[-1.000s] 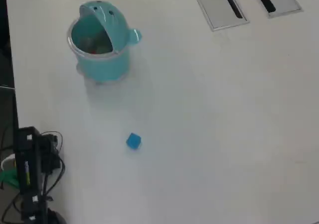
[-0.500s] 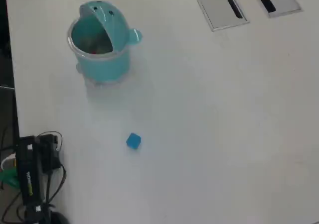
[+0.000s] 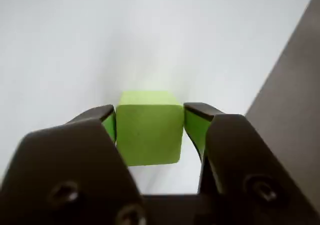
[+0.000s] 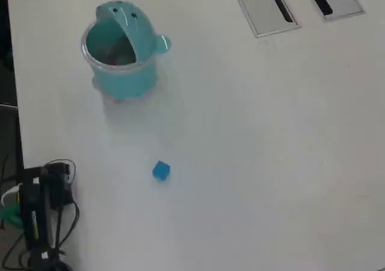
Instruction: Grasp RGB lego blocks and put them in the bin one by one.
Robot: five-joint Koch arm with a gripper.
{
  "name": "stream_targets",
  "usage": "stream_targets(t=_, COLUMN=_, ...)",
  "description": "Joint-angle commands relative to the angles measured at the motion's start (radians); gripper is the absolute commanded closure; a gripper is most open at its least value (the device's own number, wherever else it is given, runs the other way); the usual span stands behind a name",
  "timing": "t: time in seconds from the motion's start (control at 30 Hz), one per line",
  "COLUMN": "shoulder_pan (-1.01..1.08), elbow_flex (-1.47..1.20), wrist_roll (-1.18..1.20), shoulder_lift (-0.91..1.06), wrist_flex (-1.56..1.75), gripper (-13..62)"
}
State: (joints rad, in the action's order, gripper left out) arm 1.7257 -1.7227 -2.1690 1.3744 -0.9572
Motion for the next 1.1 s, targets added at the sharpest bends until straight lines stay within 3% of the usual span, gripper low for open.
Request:
stream_targets(t=0.0, shoulder_pan=0.012, elbow_flex=0.063, wrist_roll=-0.014, shoulder_lift=0.012, wrist_flex=0.002, gripper=29.8)
stream_targets(t=0.27, shoulder_pan=0.015, elbow_flex=0.043, wrist_roll=-0.035, shoulder_lift=0.012, wrist_flex=-0.021, gripper=39.2)
stream_targets(t=1.07, shoulder_pan=-0.121, elbow_flex=0.104, wrist_roll=0.0, shoulder_lift=0.034, wrist_flex=0.221, gripper=39.2)
